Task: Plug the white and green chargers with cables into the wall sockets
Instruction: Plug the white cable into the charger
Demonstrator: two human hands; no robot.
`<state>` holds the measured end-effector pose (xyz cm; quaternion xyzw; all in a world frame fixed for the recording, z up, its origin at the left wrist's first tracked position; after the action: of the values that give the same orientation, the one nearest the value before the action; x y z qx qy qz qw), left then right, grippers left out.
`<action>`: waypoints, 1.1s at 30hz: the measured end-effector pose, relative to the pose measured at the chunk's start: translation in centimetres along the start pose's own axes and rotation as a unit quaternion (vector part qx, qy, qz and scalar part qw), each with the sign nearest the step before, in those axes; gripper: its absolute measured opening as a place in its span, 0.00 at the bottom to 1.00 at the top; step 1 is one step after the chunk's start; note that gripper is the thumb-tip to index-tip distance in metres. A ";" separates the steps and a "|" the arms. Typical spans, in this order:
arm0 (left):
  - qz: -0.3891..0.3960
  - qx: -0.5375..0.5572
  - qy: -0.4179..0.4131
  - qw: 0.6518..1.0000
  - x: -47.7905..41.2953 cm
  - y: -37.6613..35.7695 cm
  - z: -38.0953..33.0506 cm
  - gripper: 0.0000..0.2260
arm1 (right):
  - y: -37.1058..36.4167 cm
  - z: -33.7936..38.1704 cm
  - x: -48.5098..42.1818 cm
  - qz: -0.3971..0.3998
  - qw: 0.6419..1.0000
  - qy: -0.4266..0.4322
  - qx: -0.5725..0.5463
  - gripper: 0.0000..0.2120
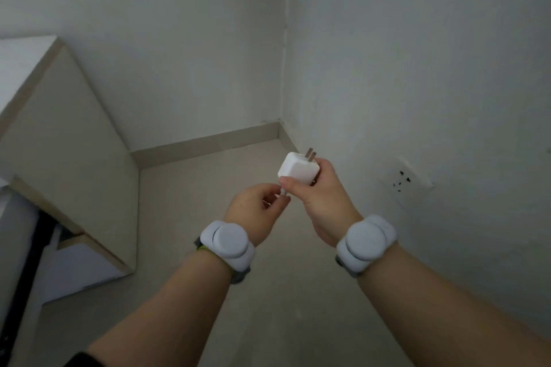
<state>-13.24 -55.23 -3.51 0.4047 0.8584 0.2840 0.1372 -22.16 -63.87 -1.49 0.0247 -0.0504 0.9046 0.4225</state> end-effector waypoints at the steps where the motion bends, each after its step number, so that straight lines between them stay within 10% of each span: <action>1: 0.010 -0.004 -0.001 1.000 -0.2 -0.5 -0.4 0.08 | 0.5 0.2 0.0 -0.024 0.999 0.017 0.031 0.20; 7: 0.039 0.094 0.011 0.995 -1.4 -2.4 -1.7 0.10 | 2.2 0.5 -0.3 -0.046 0.995 0.045 0.071 0.19; 16: 0.164 0.340 0.164 0.912 -1.7 -5.1 -2.7 0.22 | 3.9 -3.3 -1.7 0.109 0.963 -0.133 -0.209 0.11; 27: 0.145 0.159 0.167 0.962 -4.4 -10.2 -3.9 0.09 | 10.8 -6.4 -2.2 -0.199 0.944 -0.158 -0.211 0.08; 33: 0.168 0.124 0.161 0.965 -4.1 -12.5 -4.2 0.10 | 12.9 -7.0 -2.1 -0.235 0.952 -0.137 -0.144 0.11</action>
<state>-20.23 -66.37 -7.61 0.5059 0.8174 0.2555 -0.1037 -30.70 -72.93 -9.56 0.0980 -0.2301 0.7510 0.6111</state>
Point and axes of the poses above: each hand's wrist, its own x-axis away from the middle knuckle, its own y-axis out of the back of the hand, z = x × y, the point moved 6 cm from there along -x, towards the middle knuckle, and after that the axes turned 1 degree about y, right-handed, at the moved point
